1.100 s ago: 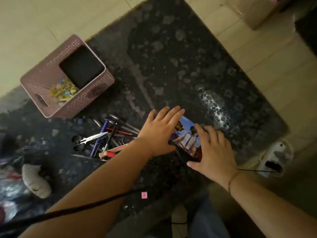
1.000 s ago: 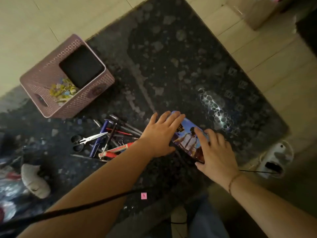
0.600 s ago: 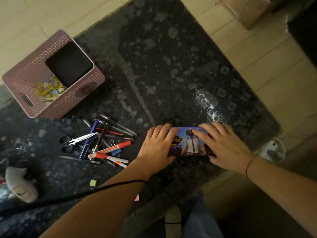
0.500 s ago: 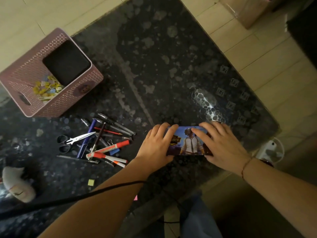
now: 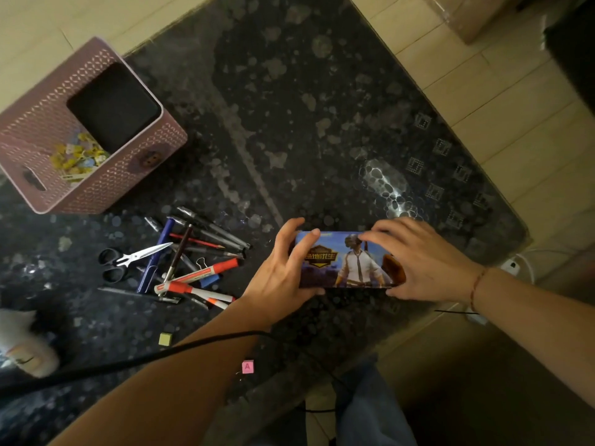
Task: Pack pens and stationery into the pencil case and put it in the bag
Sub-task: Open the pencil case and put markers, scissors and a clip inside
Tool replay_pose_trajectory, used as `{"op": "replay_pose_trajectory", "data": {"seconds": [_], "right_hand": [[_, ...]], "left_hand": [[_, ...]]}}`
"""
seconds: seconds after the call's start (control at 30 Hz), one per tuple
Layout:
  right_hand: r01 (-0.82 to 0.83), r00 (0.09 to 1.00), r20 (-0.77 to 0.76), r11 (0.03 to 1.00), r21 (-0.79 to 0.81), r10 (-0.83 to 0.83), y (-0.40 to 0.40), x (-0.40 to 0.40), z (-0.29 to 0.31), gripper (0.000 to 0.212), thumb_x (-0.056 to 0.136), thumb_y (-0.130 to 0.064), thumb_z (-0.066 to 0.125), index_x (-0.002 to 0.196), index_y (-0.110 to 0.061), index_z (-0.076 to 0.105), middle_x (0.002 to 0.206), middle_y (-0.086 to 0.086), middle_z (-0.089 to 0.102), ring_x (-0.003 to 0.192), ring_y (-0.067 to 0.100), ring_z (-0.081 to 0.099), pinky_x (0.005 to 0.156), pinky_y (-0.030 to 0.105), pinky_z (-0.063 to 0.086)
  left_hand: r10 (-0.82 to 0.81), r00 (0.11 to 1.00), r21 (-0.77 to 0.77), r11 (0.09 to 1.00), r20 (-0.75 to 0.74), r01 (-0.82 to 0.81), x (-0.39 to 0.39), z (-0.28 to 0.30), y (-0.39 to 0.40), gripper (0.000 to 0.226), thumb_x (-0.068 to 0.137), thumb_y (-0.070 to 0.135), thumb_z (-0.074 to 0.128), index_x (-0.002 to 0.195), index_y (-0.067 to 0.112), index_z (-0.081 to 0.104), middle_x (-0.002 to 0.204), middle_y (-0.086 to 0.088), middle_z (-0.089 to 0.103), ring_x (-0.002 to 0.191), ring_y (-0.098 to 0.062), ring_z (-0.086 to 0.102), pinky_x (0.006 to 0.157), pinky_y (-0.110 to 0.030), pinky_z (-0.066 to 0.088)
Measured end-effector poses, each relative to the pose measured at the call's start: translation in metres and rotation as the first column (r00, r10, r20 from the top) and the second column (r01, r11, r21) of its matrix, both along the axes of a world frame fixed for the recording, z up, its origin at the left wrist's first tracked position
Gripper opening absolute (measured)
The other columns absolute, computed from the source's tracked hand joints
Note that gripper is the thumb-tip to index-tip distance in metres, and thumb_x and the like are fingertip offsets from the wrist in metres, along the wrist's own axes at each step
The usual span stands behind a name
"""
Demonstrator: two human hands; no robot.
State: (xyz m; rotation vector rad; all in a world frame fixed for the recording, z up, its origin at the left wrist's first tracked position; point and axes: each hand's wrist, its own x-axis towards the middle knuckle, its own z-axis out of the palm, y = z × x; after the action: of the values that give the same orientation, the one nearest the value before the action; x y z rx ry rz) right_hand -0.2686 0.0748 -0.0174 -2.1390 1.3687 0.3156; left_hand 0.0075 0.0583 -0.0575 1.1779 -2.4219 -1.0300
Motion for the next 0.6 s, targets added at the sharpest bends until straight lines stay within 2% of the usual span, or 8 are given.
{"op": "replay_pose_trajectory", "data": {"seconds": [0.1, 0.2, 0.27, 0.33, 0.4, 0.5, 0.6], "right_hand": [[0.016, 0.999, 0.038, 0.999, -0.039, -0.014, 0.004, 0.000, -0.004, 0.095, 0.063, -0.057, 0.068, 0.144, -0.028, 0.027, 0.137, 0.003, 0.038, 0.125, 0.022, 0.036, 0.101, 0.045, 0.038], [0.026, 0.997, 0.079, 0.998, -0.054, -0.022, 0.009, -0.002, -0.006, 0.089, 0.066, -0.056, 0.062, 0.143, -0.026, 0.031, 0.137, 0.003, 0.040, 0.124, 0.023, 0.036, 0.100, 0.045, 0.037], [0.030, 0.992, 0.126, 0.999, -0.039, -0.025, 0.010, -0.005, -0.006, 0.086, 0.069, -0.054, 0.065, 0.144, -0.029, 0.030, 0.141, -0.001, 0.037, 0.129, 0.019, 0.031, 0.105, 0.041, 0.032], [0.090, 0.978, 0.180, 0.993, 0.073, -0.102, 0.007, -0.010, 0.001, 0.085, 0.072, -0.049, 0.068, 0.145, -0.036, 0.026, 0.147, -0.013, 0.029, 0.134, 0.008, 0.022, 0.111, 0.033, 0.022], [0.129, 0.968, 0.190, 0.974, 0.188, -0.165, 0.000, -0.019, 0.009, 0.076, 0.079, -0.051, 0.062, 0.145, -0.041, 0.026, 0.148, -0.021, 0.025, 0.137, 0.001, 0.018, 0.113, 0.030, 0.021], [0.170, 0.935, 0.265, 0.954, 0.248, -0.235, -0.014, -0.028, 0.017, 0.060, 0.083, -0.063, 0.043, 0.139, -0.042, 0.037, 0.141, -0.019, 0.040, 0.130, 0.000, 0.037, 0.107, 0.027, 0.035], [0.264, 0.899, 0.321, 0.953, 0.148, -0.298, -0.027, -0.032, 0.014, 0.059, 0.084, -0.063, 0.043, 0.128, -0.027, 0.057, 0.115, -0.016, 0.058, 0.106, 0.005, 0.055, 0.089, 0.026, 0.046]], "left_hand": [[0.012, 0.999, -0.025, 1.000, -0.051, -0.013, 0.003, -0.005, 0.000, 0.105, 0.066, 0.033, 0.087, 0.142, 0.022, 0.014, 0.146, -0.013, 0.017, 0.125, -0.032, 0.046, 0.087, -0.039, 0.055], [0.025, 0.998, -0.095, 0.995, -0.064, -0.031, 0.001, -0.011, -0.001, 0.100, 0.068, 0.034, 0.085, 0.140, 0.023, 0.016, 0.137, -0.012, 0.025, 0.114, -0.034, 0.055, 0.074, -0.042, 0.059], [0.031, 0.997, -0.131, 0.991, -0.068, -0.040, 0.000, -0.013, 0.000, 0.101, 0.066, 0.034, 0.086, 0.138, 0.023, 0.017, 0.132, -0.012, 0.027, 0.105, -0.036, 0.059, 0.068, -0.042, 0.059], [0.040, 0.996, -0.150, 0.987, -0.074, -0.051, 0.002, -0.016, 0.001, 0.104, 0.064, 0.031, 0.088, 0.138, 0.022, 0.016, 0.131, -0.013, 0.026, 0.104, -0.034, 0.057, 0.070, -0.042, 0.059], [0.055, 0.994, -0.148, 0.987, -0.092, -0.069, 0.003, -0.017, 0.002, 0.107, 0.063, 0.029, 0.089, 0.139, 0.021, 0.014, 0.134, -0.015, 0.024, 0.111, -0.030, 0.053, 0.078, -0.041, 0.057], [0.127, 0.983, -0.124, 0.982, -0.131, -0.143, 0.002, -0.017, 0.005, 0.112, 0.060, 0.026, 0.091, 0.139, 0.020, 0.012, 0.138, -0.015, 0.021, 0.125, -0.026, 0.042, 0.090, -0.041, 0.053], [0.199, 0.971, -0.089, 0.973, -0.133, -0.212, 0.000, -0.019, 0.008, 0.116, 0.061, 0.030, 0.090, 0.142, 0.020, 0.008, 0.146, -0.015, 0.016, 0.139, -0.026, 0.029, 0.090, -0.046, 0.054]]}}
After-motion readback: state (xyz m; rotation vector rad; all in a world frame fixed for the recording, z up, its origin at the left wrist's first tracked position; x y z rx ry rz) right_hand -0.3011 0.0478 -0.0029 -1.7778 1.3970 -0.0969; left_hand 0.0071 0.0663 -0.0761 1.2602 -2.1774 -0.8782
